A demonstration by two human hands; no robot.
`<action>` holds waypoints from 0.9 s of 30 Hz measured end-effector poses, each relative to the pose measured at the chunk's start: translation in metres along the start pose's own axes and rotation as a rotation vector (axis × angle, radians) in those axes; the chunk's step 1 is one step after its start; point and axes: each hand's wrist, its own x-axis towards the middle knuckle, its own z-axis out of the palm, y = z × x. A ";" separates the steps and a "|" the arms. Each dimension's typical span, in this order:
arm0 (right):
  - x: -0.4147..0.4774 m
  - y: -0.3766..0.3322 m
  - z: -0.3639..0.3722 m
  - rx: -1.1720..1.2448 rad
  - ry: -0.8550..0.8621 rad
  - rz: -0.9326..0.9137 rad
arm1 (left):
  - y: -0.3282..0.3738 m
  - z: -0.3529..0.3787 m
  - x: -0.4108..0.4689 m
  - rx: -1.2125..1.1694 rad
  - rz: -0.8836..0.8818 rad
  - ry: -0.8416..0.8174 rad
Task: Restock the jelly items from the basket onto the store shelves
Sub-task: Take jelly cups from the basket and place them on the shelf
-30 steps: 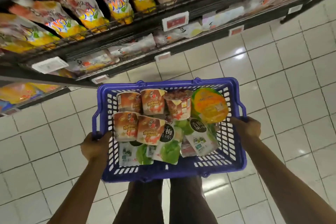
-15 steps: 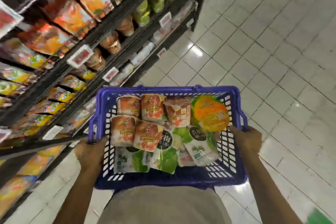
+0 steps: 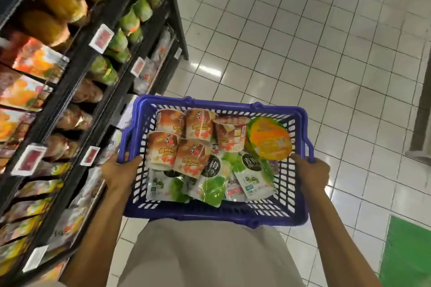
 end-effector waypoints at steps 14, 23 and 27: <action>0.095 -0.164 0.007 0.095 0.169 0.132 | 0.243 0.150 0.118 0.059 0.108 -0.229; 0.197 -0.278 0.020 0.177 0.180 0.115 | 0.379 0.240 0.166 0.084 0.180 -0.265; 0.272 -0.349 0.027 0.157 0.152 0.072 | 0.438 0.298 0.187 0.049 0.165 -0.246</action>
